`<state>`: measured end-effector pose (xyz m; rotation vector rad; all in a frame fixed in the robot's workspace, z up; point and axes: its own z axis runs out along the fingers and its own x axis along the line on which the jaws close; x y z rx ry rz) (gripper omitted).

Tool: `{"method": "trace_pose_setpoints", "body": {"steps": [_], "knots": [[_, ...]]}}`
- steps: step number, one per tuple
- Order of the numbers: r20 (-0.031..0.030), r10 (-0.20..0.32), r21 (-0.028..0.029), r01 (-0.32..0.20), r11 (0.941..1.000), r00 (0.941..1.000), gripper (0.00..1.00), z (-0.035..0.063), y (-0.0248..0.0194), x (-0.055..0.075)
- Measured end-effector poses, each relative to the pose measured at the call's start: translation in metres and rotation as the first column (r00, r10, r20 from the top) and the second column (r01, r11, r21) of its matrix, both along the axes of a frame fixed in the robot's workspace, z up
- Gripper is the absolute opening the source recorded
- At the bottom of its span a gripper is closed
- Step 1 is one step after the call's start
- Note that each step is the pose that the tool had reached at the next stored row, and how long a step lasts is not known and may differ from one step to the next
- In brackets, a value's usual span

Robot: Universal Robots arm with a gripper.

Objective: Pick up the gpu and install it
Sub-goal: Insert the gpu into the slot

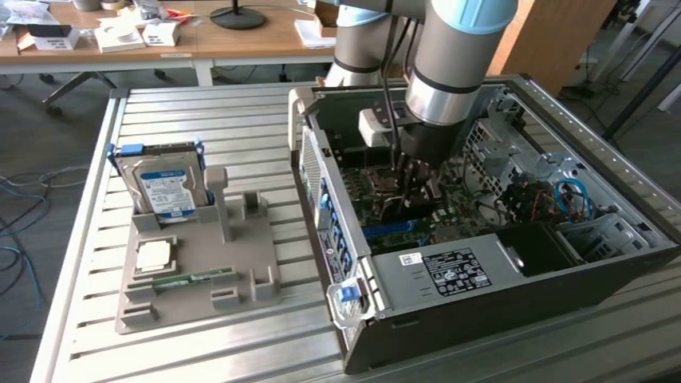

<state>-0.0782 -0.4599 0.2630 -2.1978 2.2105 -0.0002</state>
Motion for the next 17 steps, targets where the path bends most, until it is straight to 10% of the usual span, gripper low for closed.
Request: {"method": "trace_pose_setpoints", "body": {"steps": [17], "knots": [[0.0021,0.000,0.0003,0.000,1.0000,1.0000,0.26,-0.0023,0.0000,-0.0007]]}}
